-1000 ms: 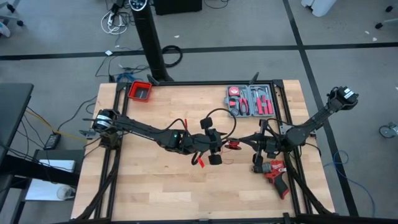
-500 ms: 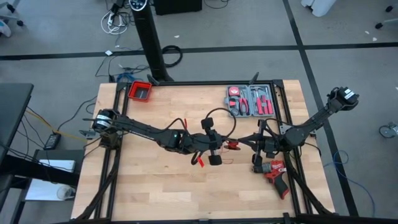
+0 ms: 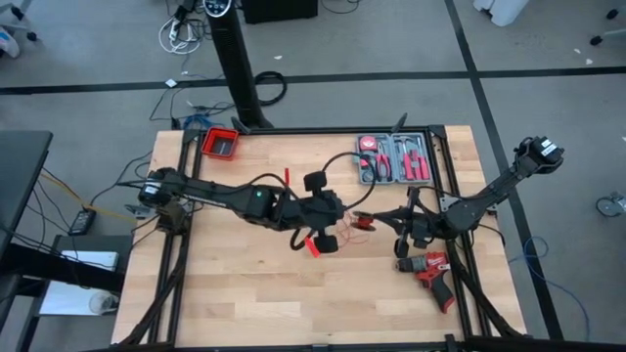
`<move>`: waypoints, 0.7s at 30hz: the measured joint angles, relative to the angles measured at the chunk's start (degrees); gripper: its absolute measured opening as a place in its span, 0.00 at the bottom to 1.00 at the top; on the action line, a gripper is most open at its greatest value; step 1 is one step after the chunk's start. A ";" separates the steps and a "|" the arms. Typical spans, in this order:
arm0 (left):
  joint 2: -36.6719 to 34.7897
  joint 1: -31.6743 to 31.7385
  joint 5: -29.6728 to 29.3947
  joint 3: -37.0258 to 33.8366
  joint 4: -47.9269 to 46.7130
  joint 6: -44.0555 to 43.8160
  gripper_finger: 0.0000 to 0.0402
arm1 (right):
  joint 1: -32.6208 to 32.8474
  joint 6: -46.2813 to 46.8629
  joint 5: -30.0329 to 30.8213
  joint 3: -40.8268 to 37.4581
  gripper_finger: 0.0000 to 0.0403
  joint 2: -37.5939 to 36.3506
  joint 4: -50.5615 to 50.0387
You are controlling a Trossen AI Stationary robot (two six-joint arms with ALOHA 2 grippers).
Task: Coil cords
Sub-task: Uncoil the red wire from the black spool
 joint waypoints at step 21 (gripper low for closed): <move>7.78 -1.57 5.15 0.54 6.26 -3.72 0.01 | -8.59 7.39 6.05 0.00 0.00 4.26 7.64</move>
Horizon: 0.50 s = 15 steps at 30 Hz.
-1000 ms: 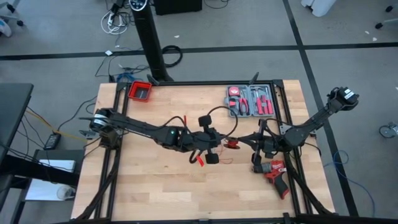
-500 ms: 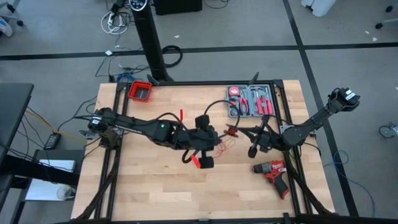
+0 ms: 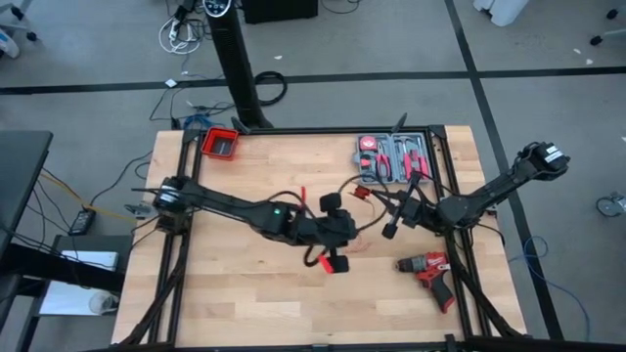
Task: Coil cords
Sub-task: Uncoil the red wire from the black spool
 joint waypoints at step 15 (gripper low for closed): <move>5.10 2.09 -1.18 -0.02 -19.55 -8.21 0.19 | 1.27 -3.44 3.56 -0.02 0.00 0.94 -0.42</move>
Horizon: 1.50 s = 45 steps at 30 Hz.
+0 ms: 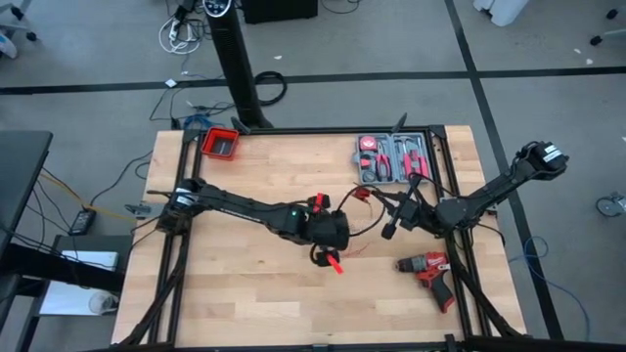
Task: Coil cords
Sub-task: Uncoil the red wire from the black spool
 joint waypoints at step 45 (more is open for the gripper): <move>-0.68 0.20 2.04 -4.45 21.14 9.68 0.39 | 9.76 -10.99 6.40 0.00 0.00 -6.47 -2.07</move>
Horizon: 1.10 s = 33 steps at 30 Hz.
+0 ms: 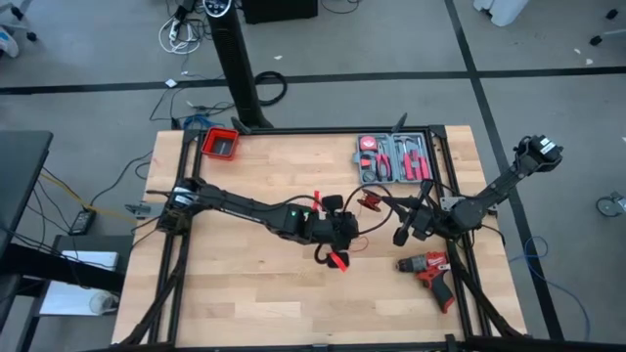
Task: Coil cords
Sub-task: Uncoil the red wire from the black spool
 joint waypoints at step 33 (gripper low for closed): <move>-33.67 -2.49 -7.74 -38.59 37.41 1.60 0.39 | -9.92 10.26 -24.27 9.02 0.00 4.54 -2.76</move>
